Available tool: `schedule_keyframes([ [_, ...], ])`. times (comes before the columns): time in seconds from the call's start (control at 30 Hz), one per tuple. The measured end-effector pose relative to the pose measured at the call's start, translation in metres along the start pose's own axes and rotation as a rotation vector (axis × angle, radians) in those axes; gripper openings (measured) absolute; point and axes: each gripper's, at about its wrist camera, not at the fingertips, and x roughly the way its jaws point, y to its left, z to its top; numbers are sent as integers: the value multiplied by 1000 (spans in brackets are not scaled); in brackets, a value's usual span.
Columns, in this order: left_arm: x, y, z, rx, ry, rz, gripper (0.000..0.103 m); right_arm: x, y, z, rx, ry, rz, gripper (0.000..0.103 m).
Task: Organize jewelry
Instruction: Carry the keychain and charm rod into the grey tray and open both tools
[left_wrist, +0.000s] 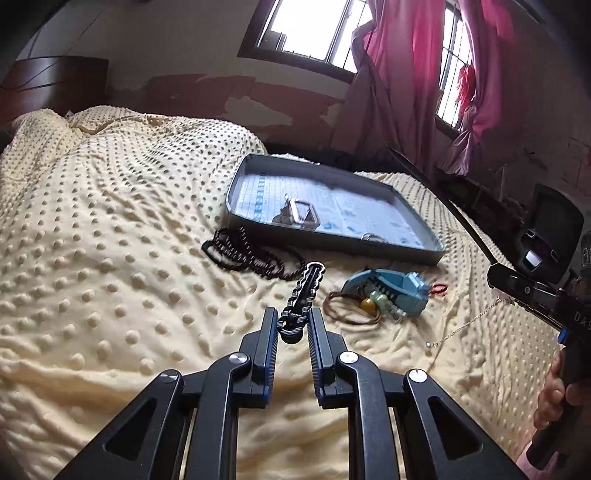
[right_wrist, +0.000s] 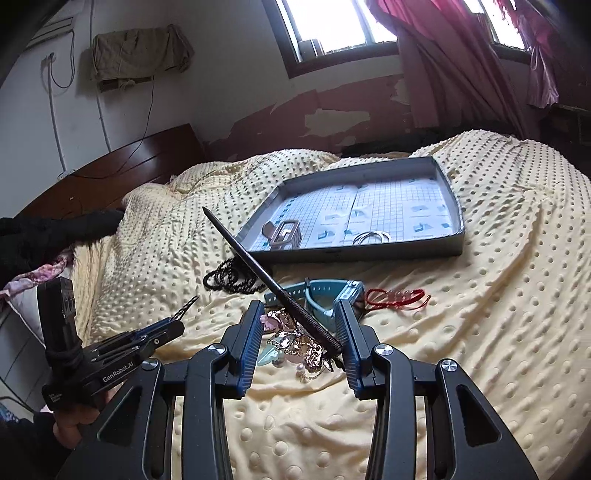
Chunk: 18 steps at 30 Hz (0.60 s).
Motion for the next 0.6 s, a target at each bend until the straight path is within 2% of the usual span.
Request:
schedule_keyframes([
  [0.23, 10, -26, 32, 13, -35, -32, 15, -24, -20, 26, 99, -98, 17, 36],
  [0.37, 28, -43, 62, -6, -40, -57, 15, -26, -27, 61, 113, -163, 23, 36],
  [0.6, 83, -61, 100, -25, 9, -69, 15, 15, -48, 120, 169, -212, 33, 36],
])
